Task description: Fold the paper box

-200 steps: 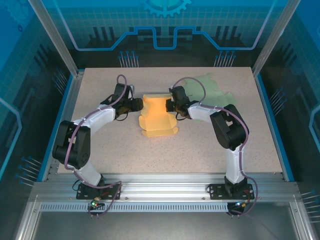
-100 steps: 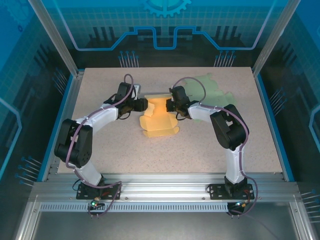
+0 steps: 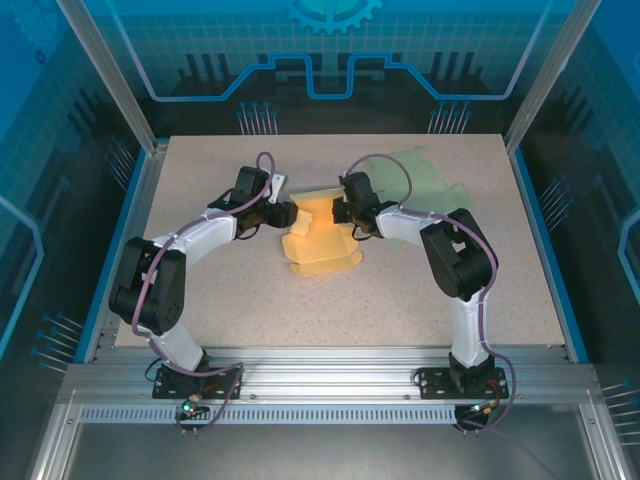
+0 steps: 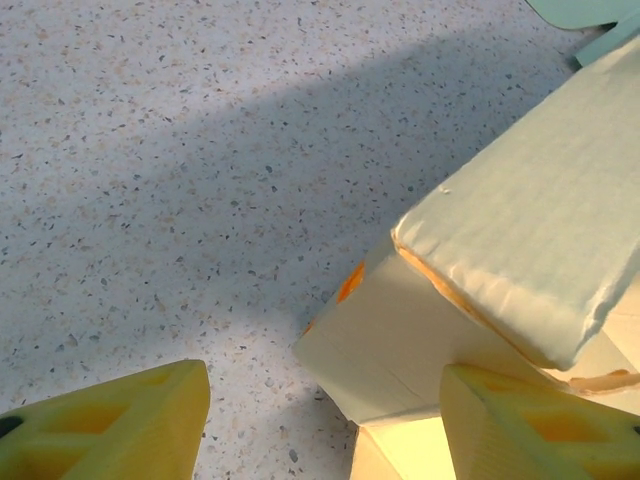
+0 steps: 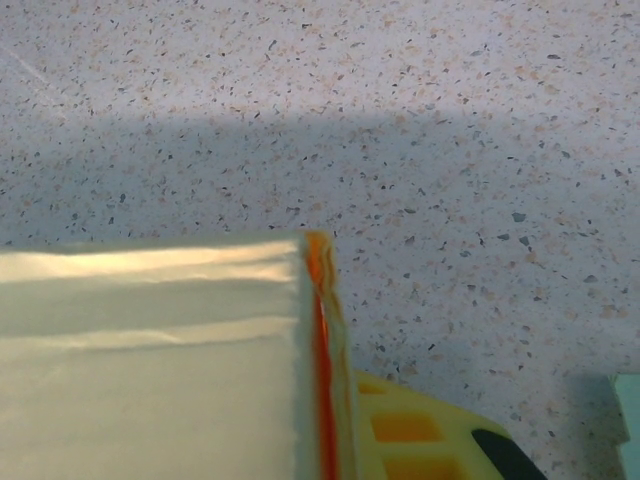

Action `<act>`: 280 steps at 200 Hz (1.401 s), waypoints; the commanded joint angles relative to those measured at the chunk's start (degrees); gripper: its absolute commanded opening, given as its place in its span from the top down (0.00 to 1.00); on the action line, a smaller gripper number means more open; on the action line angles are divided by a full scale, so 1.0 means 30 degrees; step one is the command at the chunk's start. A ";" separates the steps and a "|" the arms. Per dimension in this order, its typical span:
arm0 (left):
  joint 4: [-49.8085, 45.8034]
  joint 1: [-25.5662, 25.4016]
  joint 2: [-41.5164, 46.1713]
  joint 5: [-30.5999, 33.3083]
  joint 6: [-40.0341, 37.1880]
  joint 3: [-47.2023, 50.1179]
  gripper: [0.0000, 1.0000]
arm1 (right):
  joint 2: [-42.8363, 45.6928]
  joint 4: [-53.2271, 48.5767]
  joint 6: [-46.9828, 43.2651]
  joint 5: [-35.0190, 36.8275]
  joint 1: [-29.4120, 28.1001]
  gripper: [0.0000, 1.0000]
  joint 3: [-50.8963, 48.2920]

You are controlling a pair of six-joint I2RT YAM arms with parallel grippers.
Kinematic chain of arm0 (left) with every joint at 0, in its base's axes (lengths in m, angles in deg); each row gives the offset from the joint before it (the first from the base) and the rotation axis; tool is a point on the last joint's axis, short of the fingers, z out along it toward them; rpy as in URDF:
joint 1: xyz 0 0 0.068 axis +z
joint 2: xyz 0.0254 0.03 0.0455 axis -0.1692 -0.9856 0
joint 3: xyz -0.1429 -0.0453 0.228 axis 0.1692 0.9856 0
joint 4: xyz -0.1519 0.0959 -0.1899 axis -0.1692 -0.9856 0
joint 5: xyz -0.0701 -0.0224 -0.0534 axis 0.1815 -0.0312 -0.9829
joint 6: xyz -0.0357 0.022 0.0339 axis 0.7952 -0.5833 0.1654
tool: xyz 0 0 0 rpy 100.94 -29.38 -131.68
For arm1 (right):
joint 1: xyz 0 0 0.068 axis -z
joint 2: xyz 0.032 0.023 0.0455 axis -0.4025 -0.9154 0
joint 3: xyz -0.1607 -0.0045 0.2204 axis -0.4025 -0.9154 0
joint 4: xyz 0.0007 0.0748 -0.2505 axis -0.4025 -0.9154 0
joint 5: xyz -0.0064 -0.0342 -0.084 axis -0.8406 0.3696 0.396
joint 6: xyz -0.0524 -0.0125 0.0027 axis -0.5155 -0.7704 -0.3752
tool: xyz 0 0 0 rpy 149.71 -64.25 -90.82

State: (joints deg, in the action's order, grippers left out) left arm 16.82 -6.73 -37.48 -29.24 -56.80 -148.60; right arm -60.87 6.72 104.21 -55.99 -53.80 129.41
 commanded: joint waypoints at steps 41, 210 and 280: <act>-0.3537 -0.0282 -0.0444 -0.0733 -0.2507 -0.0392 0.41 | -0.0160 -0.0344 0.0094 -0.0484 -0.0364 0.87 0.0101; 0.2984 -0.0077 -0.1258 0.4150 0.1156 -0.0311 0.48 | 0.0133 -0.0213 -0.0111 -0.0905 -0.0555 0.87 -0.0193; 0.4172 -0.0272 -0.2523 0.3788 0.1647 -0.1220 0.50 | 0.0115 -0.0407 -0.0133 -0.1163 -0.0590 0.87 -0.0105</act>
State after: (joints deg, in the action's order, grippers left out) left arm 25.25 -7.34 -43.27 -19.25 -53.30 -149.36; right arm -60.87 6.94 104.30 -57.59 -54.24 129.39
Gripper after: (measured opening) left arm 0.505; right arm 0.135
